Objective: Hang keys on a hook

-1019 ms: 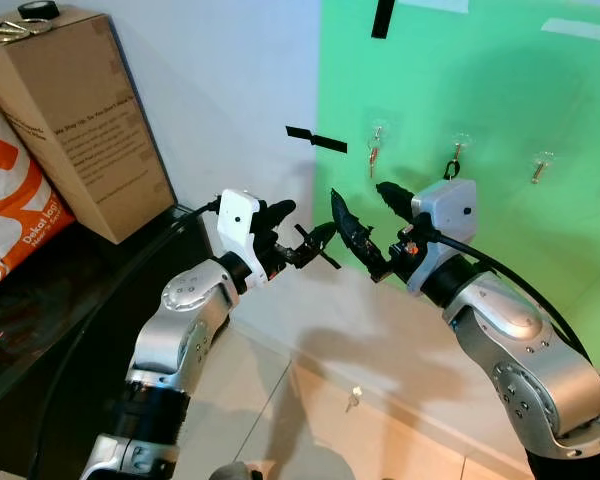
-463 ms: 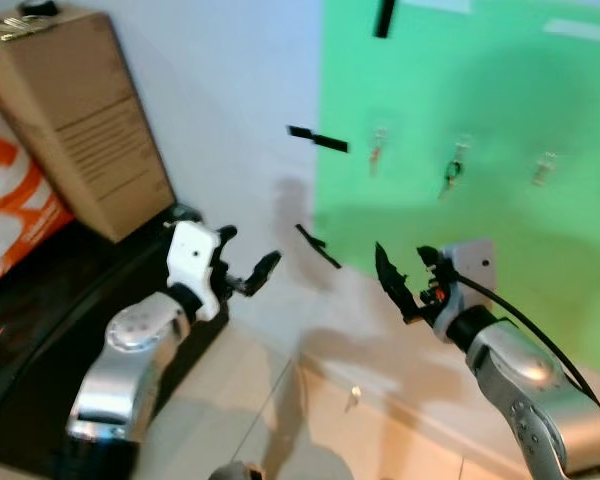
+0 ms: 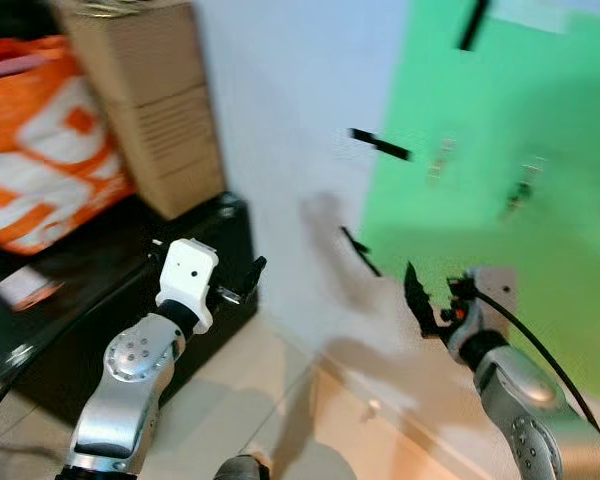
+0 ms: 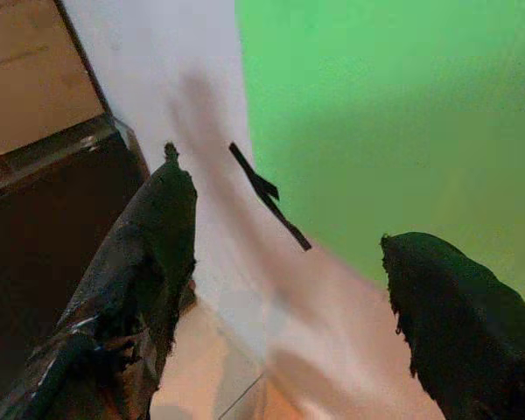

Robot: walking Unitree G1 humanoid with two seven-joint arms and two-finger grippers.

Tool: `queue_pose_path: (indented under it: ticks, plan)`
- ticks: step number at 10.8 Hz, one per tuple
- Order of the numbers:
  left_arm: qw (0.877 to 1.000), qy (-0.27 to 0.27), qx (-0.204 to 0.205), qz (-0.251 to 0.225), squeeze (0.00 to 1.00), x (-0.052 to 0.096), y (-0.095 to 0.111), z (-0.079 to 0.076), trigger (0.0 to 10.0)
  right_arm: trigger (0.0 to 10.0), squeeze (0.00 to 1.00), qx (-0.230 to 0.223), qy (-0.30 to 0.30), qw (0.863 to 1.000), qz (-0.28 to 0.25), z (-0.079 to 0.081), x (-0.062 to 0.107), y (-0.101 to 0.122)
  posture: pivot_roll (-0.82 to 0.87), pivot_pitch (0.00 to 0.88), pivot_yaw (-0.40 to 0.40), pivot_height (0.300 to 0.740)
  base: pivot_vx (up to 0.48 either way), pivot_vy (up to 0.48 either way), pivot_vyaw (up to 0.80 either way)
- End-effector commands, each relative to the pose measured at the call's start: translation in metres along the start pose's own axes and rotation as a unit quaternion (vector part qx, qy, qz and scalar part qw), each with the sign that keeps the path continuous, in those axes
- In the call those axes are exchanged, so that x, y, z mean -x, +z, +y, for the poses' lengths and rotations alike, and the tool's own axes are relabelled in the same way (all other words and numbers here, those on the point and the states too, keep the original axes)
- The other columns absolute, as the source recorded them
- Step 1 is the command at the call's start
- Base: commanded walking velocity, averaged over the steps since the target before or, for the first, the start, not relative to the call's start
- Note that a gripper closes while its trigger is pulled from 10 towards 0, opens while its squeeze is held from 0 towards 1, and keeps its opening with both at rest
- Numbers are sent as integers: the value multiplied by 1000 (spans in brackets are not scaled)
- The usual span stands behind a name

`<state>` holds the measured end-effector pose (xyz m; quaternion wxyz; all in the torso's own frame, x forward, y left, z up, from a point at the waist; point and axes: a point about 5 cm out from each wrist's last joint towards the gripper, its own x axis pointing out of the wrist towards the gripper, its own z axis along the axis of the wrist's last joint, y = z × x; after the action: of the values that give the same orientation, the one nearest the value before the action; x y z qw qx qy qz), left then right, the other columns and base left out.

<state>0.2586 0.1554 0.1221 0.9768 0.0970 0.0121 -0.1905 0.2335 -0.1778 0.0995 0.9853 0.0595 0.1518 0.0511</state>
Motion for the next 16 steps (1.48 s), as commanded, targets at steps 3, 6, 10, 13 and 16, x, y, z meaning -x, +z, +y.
queue_pose_path:
  ticks: [3,6,10,13,16]
  plan:
    - [1000,18,16,20,0,4,-14,-8,10000,10000,0,-13,-3,1000,14,3,3,-11,-26,0,35,740,164,0,800]
    - [999,29,25,18,0,5,-13,-5,10000,10000,0,-17,-1,1000,18,4,1,-11,-17,0,30,740,266,0,800]
    - [999,33,29,21,0,7,-17,-6,10000,10000,0,-14,5,1000,15,6,-1,-11,-15,0,30,740,274,0,800]
    - [999,30,27,18,0,6,-16,-6,10000,10000,0,22,1,1000,5,6,-2,-8,-15,0,31,740,271,0,0]
    - [999,28,26,17,0,6,-15,-6,10000,10000,0,28,10,1000,5,7,-3,-8,-15,0,31,740,273,0,0]
